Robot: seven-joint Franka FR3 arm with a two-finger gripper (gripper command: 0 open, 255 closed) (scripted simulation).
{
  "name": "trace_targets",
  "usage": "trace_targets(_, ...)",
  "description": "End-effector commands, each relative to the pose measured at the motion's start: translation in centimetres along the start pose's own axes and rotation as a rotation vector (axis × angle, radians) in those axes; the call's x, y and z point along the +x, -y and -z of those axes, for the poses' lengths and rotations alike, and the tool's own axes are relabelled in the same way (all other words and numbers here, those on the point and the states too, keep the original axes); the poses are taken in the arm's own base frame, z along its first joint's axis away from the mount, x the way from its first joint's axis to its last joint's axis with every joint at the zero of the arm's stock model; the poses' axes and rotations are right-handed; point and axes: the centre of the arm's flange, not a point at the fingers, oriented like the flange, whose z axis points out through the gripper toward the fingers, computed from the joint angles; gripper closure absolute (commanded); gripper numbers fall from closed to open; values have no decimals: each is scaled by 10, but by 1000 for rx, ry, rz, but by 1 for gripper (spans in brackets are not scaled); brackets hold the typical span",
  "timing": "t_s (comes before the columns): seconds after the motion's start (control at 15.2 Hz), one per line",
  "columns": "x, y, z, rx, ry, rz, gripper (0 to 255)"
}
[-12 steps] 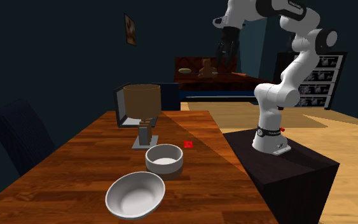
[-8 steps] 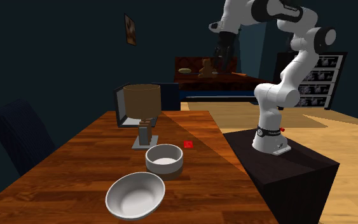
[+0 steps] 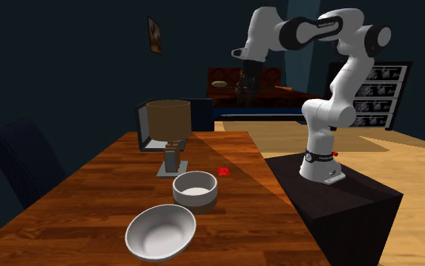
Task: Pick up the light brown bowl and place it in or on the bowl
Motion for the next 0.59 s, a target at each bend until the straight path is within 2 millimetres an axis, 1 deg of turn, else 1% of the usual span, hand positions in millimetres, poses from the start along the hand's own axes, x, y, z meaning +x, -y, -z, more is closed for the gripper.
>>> trace_targets(0.0, 14, 2, -26, 0, 0, 0, 0)
trace_targets(0.53, 66, 8, -119, 1, 9, 1, 0)
